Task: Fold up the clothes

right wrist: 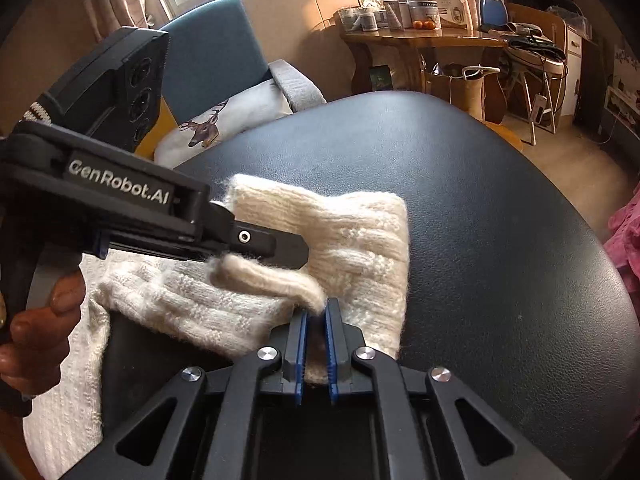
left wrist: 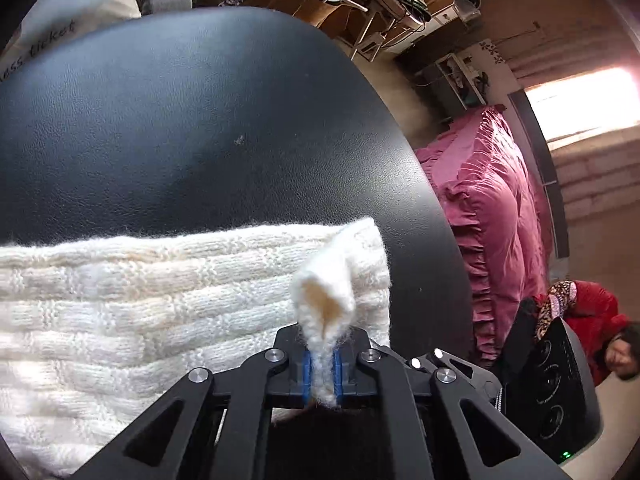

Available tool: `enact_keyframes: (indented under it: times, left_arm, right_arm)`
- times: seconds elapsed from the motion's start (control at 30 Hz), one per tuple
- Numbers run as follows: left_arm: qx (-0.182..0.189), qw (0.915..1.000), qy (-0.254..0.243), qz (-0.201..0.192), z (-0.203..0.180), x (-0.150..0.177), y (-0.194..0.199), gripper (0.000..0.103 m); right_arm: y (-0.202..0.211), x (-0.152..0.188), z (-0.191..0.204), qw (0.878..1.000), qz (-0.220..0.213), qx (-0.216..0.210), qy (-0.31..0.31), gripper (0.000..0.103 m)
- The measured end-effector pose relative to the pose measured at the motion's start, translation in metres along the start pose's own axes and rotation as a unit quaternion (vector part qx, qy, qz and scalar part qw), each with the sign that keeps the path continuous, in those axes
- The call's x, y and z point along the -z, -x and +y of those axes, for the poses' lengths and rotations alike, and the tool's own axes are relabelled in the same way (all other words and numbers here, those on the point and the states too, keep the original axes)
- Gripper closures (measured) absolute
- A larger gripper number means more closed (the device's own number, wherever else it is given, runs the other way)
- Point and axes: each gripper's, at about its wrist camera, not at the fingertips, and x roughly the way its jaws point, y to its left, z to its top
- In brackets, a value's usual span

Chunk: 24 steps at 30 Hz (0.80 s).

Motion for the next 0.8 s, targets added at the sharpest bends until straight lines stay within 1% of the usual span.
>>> enact_keyframes:
  times: [0.03,0.07,0.1,0.13,0.17,0.23,0.3,0.33,0.37,0.4,0.43,0.47,0.5,0.53,0.6,0.67,0.7,0.8]
  left_arm:
    - [0.001,0.9999,-0.002,-0.010,-0.003,-0.001,0.006,0.096]
    - [0.003,0.9997,-0.004,-0.022,-0.005,-0.002,0.014,0.096]
    - [0.005,0.9994,-0.005,-0.034,-0.007,-0.004,0.023,0.096]
    - [0.007,0.9988,-0.007,-0.047,-0.009,-0.006,0.035,0.096]
    - [0.009,0.9982,-0.008,-0.059,-0.011,-0.009,0.047,0.096]
    - [0.012,0.9962,-0.006,-0.086,-0.011,-0.016,0.074,0.096]
    - [0.008,0.9940,-0.003,-0.109,-0.005,-0.023,0.101,0.096]
    - [0.006,0.9927,0.000,-0.121,0.000,-0.024,0.115,0.096]
    - [0.003,0.9913,0.004,-0.132,0.006,-0.024,0.129,0.096]
    - [0.000,0.9896,0.010,-0.144,0.014,-0.023,0.145,0.096]
    - [0.001,0.9873,0.018,-0.158,0.023,-0.021,0.162,0.096]
    - [0.007,0.9846,0.027,-0.173,0.033,-0.017,0.181,0.096]
    - [0.014,0.9815,0.036,-0.188,0.043,-0.014,0.199,0.096]
    - [0.018,0.9779,0.044,-0.204,0.052,-0.010,0.218,0.096]
    - [0.024,0.9695,0.057,-0.237,0.070,0.000,0.255,0.096]
    - [0.028,0.9604,0.067,-0.269,0.086,0.012,0.292,0.096]
    - [0.031,0.9561,0.072,-0.282,0.094,0.017,0.309,0.096]
    - [0.030,0.9472,0.081,-0.309,0.112,0.039,0.345,0.096]
  right_arm:
    - [0.002,-0.001,0.001,1.000,-0.005,-0.005,-0.004,0.095]
    - [0.004,-0.002,0.001,1.000,-0.010,-0.010,-0.008,0.090]
    - [0.006,-0.004,0.002,1.000,-0.015,-0.017,-0.014,0.081]
    - [0.011,-0.006,0.003,0.999,-0.025,-0.030,-0.024,0.079]
    - [0.016,-0.007,0.004,0.998,-0.034,-0.042,-0.034,0.079]
    - [0.023,-0.009,0.003,0.993,-0.046,-0.078,-0.072,0.075]
    - [0.027,-0.010,-0.001,0.983,-0.053,-0.124,-0.122,0.071]
    - [0.024,-0.010,-0.003,0.972,-0.048,-0.165,-0.158,0.069]
    - [0.019,-0.007,-0.005,0.957,-0.042,-0.207,-0.197,0.066]
    - [0.013,-0.003,-0.006,0.939,-0.035,-0.250,-0.235,0.063]
    - [0.006,0.003,-0.004,0.916,-0.031,-0.295,-0.270,0.062]
    - [-0.002,0.009,0.001,0.889,-0.027,-0.341,-0.304,0.059]
    - [-0.011,0.016,0.005,0.859,-0.022,-0.385,-0.337,0.054]
    - [-0.020,0.021,0.014,0.834,-0.014,-0.414,-0.364,0.050]
    - [-0.032,0.026,0.032,0.818,-0.008,-0.426,-0.388,0.031]
    - [-0.045,0.030,0.050,0.800,-0.002,-0.437,-0.411,0.022]
    - [-0.051,0.032,0.060,0.791,0.001,-0.442,-0.423,0.019]
    - [-0.069,0.039,0.087,0.762,0.010,-0.458,-0.457,0.018]
